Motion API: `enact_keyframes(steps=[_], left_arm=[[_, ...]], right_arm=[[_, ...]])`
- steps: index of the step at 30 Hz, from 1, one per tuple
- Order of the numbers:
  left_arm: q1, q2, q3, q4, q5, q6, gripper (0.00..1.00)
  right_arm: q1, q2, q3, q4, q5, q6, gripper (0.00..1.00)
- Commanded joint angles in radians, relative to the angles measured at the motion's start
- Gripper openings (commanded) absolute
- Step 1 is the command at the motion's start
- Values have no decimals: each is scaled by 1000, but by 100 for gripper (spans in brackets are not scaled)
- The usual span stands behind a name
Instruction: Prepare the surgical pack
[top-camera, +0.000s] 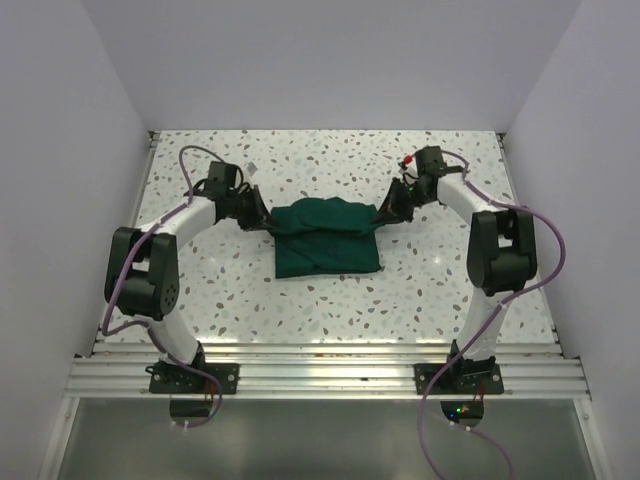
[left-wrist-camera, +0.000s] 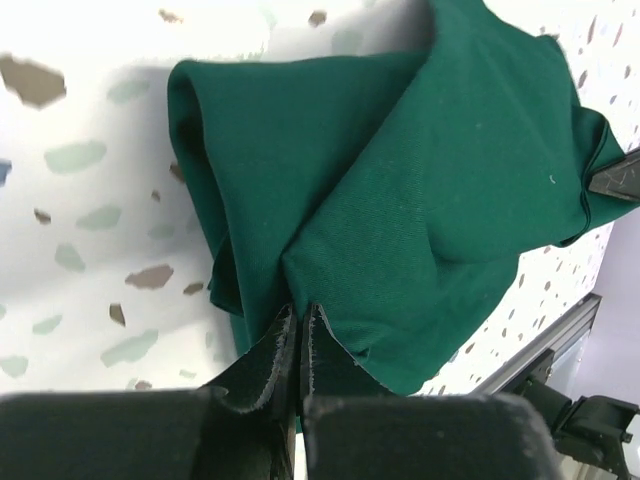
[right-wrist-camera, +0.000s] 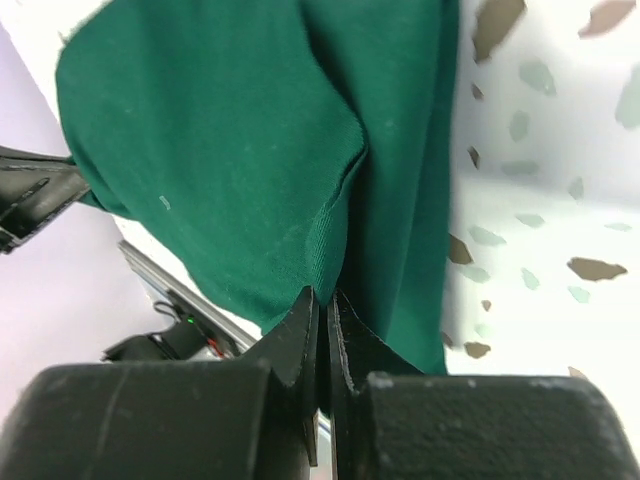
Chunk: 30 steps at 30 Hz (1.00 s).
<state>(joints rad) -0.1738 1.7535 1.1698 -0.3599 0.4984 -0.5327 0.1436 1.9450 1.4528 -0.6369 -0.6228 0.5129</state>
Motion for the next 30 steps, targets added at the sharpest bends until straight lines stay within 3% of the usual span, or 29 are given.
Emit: enact_keyframes(steps=[1,6,9,10,13,16,19,25,30], left_arm=[[3,-58,-61,10,-6,27,0],[3,-66,-107,-4,-26,39,0],[3,-78,-128,2,-18,46,2],[3,-81,-131,6,-6,49,19],[2,-95,-139,12,12,59,42],[2,-112,-140,9,25,74,52],[2,-134,-153,1,26,91,62],[3,-219,-173,-24,22,93,64],[3,-307,-214,-65,-23,85,65]], right_arm=[[-6,-61,-46,-40,24,-68,0],[-4,-41,-45,-83,32,-111,3],[-6,-105,-26,-32,54,-129,23],[-4,-130,-31,59,60,-132,40],[13,-164,-8,192,60,-143,66],[43,-65,119,210,-18,-175,77],[96,93,308,148,-103,-227,80],[203,374,676,-35,-86,-284,83],[217,425,710,-152,289,-243,82]])
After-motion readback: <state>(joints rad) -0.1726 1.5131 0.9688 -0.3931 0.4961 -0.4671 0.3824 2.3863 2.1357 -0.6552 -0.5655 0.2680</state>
